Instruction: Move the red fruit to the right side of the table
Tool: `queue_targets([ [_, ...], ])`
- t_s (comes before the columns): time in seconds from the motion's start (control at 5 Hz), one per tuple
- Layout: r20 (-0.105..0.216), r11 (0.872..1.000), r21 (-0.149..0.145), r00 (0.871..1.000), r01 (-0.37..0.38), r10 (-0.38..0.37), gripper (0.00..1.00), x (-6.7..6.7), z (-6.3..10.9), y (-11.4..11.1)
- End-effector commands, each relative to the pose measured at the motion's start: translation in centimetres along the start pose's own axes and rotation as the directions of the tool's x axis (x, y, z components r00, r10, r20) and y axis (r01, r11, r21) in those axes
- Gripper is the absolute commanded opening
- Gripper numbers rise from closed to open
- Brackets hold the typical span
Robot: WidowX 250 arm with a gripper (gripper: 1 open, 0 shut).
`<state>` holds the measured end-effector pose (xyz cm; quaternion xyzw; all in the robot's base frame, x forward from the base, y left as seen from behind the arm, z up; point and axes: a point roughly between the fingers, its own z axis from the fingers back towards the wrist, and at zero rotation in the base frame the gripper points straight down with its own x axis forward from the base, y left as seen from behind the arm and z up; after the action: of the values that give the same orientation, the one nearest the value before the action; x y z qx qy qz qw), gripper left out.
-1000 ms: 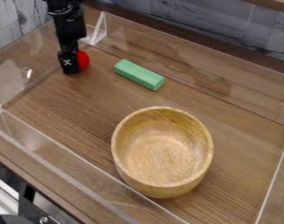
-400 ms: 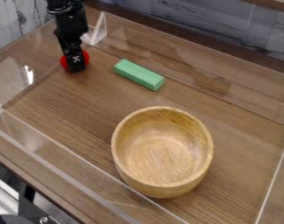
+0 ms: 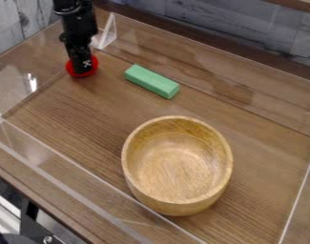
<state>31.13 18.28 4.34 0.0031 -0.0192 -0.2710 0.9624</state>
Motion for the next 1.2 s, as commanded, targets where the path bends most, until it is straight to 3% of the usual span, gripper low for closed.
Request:
queue_targets([
  [0.0,0.032,0.995,0.088,0.999,-0.042,0.039,0.0,1.7,4.0,-0.3],
  [0.2,0.04,0.99,0.129,0.997,-0.064,0.059,0.0,3.7,5.9,-1.2],
  [0.4,0.052,0.974,0.153,0.986,-0.166,0.16,0.0,6.5,8.3,-2.8],
  [0.6,0.057,0.963,0.138,0.973,-0.229,0.223,0.0,10.2,8.8,-5.5],
  [1.0,0.054,0.954,0.09,0.958,-0.286,0.282,0.0,15.9,8.3,-13.5],
])
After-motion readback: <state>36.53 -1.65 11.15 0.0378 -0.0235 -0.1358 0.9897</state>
